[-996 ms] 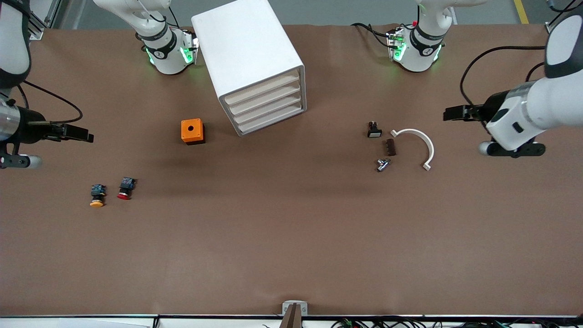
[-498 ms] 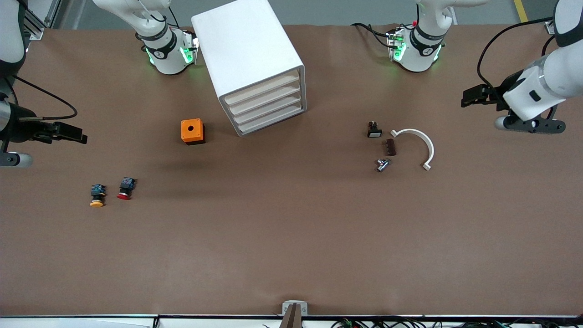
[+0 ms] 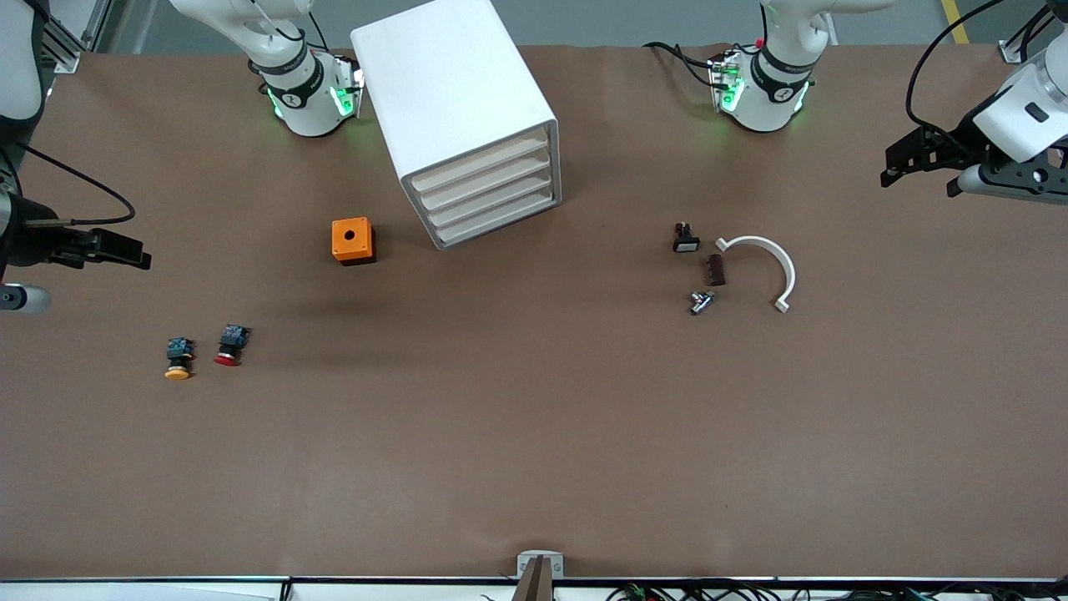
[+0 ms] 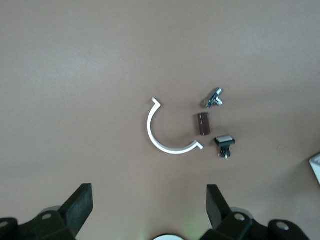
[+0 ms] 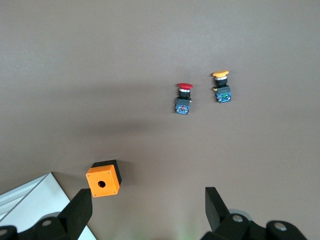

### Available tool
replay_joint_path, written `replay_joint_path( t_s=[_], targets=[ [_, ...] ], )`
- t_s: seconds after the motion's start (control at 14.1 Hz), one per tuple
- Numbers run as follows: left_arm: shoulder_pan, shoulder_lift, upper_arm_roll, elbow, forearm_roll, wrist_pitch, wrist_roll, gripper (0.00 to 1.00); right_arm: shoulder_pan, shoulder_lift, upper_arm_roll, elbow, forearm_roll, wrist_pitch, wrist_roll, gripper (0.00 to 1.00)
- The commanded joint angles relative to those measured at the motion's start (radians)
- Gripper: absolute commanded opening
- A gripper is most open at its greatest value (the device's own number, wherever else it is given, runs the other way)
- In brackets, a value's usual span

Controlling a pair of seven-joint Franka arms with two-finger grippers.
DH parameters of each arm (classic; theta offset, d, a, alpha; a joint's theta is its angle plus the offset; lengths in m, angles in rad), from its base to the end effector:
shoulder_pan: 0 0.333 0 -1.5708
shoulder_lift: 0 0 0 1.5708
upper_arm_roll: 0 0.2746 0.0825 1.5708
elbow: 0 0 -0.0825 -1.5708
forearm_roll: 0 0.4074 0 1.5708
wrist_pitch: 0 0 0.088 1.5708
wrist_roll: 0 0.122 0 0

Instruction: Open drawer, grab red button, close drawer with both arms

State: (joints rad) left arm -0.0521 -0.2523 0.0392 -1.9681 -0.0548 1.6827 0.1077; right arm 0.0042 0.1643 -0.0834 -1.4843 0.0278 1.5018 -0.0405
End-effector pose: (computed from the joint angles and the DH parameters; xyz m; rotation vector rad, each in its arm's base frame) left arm 0.5102 -0.0115 0.5175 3.0705 -0.1767 -0.0466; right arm 0.6066 -0.0415 0.5078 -3.1100 0.0602 0.2261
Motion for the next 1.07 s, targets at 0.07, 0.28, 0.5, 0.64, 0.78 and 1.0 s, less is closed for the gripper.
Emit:
replay_joint_path(
  t_s=[0.07,0.28,0.5,0.64,0.78,1.0],
  targets=[
    [-0.005,-0.002,-0.053,0.069,0.046,0.005,-0.156,1.0,0.01,0.018,0.001,0.068,-0.023,-0.029,0.008,1.0],
    [-0.006,0.01,-0.058,0.115,0.046,0.0,-0.18,1.0,0.0,0.014,-0.002,0.131,-0.016,-0.113,0.008,1.0],
    [0.0,0.059,-0.053,0.199,0.044,-0.042,-0.177,1.0,0.0,0.012,-0.006,0.19,-0.017,-0.163,0.01,1.0],
    [-0.002,0.1,-0.053,0.248,0.041,-0.093,-0.184,1.0,0.0,0.006,-0.006,0.19,-0.023,-0.163,0.01,1.0],
    [-0.003,0.105,-0.053,0.262,0.041,-0.107,-0.184,1.0,0.0,-0.005,-0.006,0.18,-0.016,-0.176,0.024,1.0],
    [-0.003,0.11,-0.055,0.278,0.044,-0.127,-0.184,1.0,0.011,-0.018,0.001,0.179,-0.022,-0.203,0.019,1.0]
  ],
)
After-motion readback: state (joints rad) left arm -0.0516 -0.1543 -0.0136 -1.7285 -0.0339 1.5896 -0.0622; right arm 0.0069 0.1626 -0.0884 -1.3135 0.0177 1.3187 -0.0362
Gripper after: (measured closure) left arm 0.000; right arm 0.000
